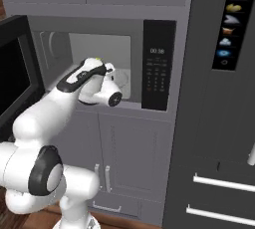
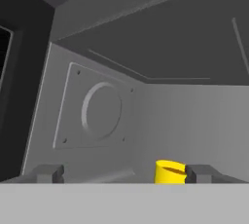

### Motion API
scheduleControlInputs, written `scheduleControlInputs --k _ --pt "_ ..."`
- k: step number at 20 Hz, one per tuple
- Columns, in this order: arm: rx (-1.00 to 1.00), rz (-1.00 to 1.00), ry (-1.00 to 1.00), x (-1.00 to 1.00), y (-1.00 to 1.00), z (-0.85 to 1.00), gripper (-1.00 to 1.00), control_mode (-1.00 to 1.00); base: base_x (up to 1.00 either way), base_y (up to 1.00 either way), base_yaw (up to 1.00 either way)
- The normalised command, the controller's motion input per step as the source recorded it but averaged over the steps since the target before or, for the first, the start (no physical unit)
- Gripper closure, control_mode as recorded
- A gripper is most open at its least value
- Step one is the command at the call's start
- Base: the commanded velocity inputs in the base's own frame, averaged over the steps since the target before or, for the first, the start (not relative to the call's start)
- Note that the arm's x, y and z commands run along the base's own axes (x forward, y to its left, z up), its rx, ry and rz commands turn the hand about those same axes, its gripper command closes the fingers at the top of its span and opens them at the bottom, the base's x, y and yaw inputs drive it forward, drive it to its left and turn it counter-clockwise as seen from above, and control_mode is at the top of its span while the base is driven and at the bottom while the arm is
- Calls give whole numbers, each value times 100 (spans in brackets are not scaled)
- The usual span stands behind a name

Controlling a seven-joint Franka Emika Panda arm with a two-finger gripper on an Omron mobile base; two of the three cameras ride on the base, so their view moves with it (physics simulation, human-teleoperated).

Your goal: Place the microwavable item in the microwave. Then, close the microwave door and press the start button.

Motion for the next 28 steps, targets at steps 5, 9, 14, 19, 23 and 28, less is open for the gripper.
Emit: scheduleControlInputs --k 5,9,14,19,23,28 --pt "-14 -7 -3 -99 0 14 -100 -100 0 0 0" --pt "-3 -2 0 -10 -5 0 -100 -100 0 0 0" --pt "-3 0 -24 -78 -14 26 -100 -100 0 0 0" --pt "-20 0 -37 -100 -4 69 -100 -100 0 0 0" --pt "-38 6 -37 -100 0 82 -100 -100 0 0 0" --pt "-42 8 -41 -100 0 75 -100 -100 0 0 0"
